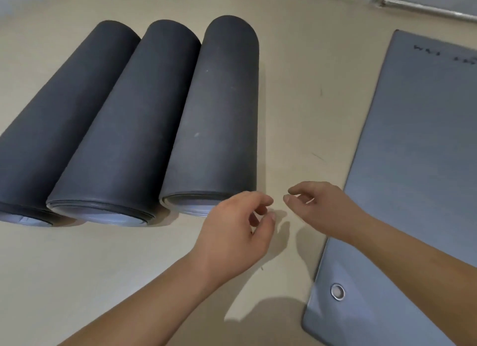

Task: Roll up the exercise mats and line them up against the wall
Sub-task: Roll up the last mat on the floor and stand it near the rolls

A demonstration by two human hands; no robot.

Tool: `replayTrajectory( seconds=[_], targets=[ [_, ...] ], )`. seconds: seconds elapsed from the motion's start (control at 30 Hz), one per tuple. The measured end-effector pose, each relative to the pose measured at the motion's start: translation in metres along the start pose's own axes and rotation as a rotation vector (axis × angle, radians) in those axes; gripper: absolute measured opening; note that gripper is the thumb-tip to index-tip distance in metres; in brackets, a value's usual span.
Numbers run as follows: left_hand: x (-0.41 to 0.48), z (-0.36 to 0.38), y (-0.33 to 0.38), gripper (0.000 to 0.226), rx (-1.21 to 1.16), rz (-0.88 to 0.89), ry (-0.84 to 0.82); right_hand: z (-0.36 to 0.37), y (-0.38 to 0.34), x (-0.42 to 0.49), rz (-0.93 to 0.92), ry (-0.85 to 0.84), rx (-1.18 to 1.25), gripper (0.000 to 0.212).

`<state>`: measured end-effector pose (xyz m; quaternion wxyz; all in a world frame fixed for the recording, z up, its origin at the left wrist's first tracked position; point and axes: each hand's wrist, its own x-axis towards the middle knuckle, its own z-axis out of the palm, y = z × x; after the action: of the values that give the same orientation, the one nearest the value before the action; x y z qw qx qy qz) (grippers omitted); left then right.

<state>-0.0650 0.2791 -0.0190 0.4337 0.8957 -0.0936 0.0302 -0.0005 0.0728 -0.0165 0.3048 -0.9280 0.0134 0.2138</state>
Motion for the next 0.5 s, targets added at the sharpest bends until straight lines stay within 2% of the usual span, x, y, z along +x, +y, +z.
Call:
replayTrajectory(
  seconds=[0.2, 0.37, 0.5],
  targets=[
    [0.023, 0.052, 0.058, 0.038, 0.082, 0.131, -0.355, -0.071, 0.074, -0.08, 0.16, -0.057, -0.103, 0.035],
    [0.049, 0.077, 0.131, 0.05, 0.296, 0.247, -0.65, -0.12, 0.131, -0.151, 0.224, -0.155, -0.276, 0.039],
    [0.05, 0.111, 0.182, 0.058, 0.509, 0.305, -0.865, -0.129, 0.183, -0.18, 0.257, -0.055, -0.11, 0.032]
  ],
)
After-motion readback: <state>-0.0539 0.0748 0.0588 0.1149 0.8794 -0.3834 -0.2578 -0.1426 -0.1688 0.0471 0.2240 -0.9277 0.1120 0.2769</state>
